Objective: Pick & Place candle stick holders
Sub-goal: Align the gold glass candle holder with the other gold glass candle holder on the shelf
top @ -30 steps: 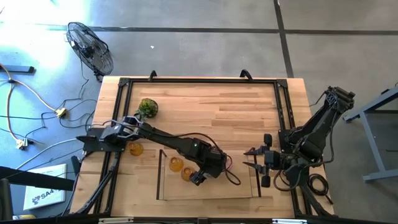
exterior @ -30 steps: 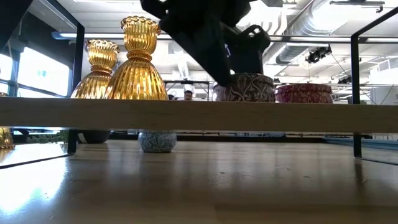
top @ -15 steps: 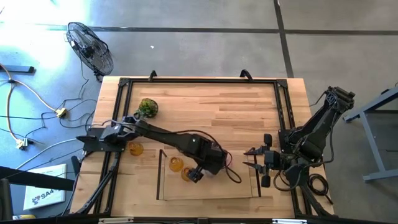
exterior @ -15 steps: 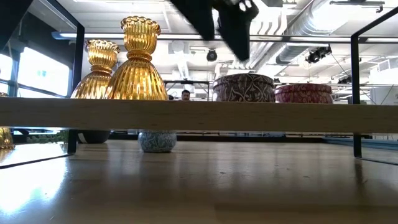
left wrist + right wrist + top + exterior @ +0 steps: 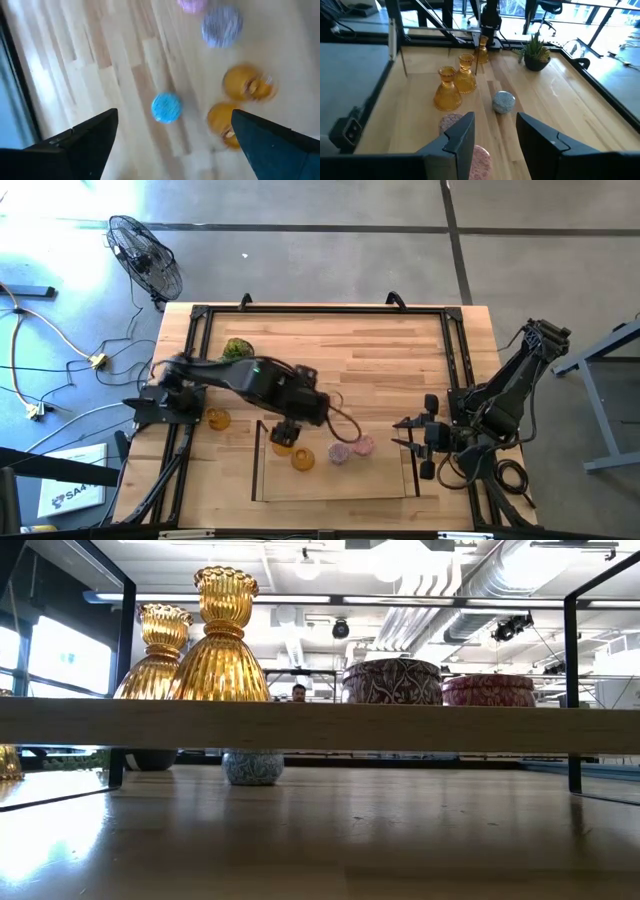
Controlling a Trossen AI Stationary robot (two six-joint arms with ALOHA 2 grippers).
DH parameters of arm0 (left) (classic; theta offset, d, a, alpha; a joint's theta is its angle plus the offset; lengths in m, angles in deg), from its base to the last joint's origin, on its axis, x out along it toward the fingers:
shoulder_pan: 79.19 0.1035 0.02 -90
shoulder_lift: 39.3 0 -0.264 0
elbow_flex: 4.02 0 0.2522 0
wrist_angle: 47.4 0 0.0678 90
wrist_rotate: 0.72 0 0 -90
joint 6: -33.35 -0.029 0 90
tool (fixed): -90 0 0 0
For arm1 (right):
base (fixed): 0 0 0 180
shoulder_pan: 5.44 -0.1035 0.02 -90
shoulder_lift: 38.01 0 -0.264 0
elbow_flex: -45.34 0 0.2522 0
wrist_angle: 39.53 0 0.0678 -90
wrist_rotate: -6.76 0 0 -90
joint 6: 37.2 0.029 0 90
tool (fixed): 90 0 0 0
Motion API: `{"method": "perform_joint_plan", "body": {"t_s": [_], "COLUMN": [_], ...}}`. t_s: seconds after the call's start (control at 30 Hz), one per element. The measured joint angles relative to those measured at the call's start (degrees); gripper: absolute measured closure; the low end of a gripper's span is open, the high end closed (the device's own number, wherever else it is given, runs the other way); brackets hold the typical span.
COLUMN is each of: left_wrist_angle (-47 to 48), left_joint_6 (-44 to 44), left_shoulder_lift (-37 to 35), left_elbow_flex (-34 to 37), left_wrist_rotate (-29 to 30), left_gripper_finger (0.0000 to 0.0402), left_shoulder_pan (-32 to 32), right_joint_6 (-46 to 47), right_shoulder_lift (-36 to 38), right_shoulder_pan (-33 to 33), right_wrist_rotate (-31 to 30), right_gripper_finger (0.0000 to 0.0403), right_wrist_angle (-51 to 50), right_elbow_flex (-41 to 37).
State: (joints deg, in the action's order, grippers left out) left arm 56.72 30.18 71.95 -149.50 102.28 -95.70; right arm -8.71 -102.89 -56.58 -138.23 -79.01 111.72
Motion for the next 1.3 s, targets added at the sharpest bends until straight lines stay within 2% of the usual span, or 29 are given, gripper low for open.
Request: {"method": "perform_joint_plan", "body": {"t_s": [0.2,0.3,0.43,0.57,0.77,0.97,1.13,1.3], "left_wrist_angle": [-0.5,-0.3,-0.3,-0.4,-0.4,-0.3,-0.3,-0.4], "left_joint_6": [10.1,12.4,16.0,19.1,29.5,42.5,48.9,54.0], "left_shoulder_lift": [-6.7,-8.2,-10.4,-12.5,-19.2,-28.6,-35.7,-40.6], "left_elbow_flex": [0.9,1.4,1.4,4.9,20.5,37.8,47.1,56.1], "left_wrist_rotate": [-8.3,-7.1,-1.8,-3.5,-7.0,-12.7,-11.0,-9.9], "left_gripper_finger": [0.0021,0.0021,0.0021,0.0021,0.0021,0.0021,0.0021,0.0021], "left_shoulder_pan": [-2.5,-4.6,-7.5,-11.1,-16.1,-16.9,-16.7,-13.7], "right_joint_6": [-0.1,0.0,0.1,1.8,3.0,3.0,3.0,3.0], "right_shoulder_lift": [0.0,0.0,0.0,0.0,0.0,0.0,0.0,0.0], "right_shoulder_pan": [0.1,0.1,0.2,0.2,0.2,0.2,0.2,0.2], "right_wrist_rotate": [-0.1,-0.2,-0.1,0.1,0.4,-0.1,-0.2,-1.7], "right_gripper_finger": [0.0263,0.0263,0.0263,0.0263,0.0263,0.0263,0.0263,0.0263], "right_wrist_angle": [-0.6,-1.1,-1.1,-1.7,-2.4,-2.3,-2.1,-1.7], "right_elbow_flex": [0.0,0.0,0.0,0.0,0.0,0.0,0.0,0.0]}}
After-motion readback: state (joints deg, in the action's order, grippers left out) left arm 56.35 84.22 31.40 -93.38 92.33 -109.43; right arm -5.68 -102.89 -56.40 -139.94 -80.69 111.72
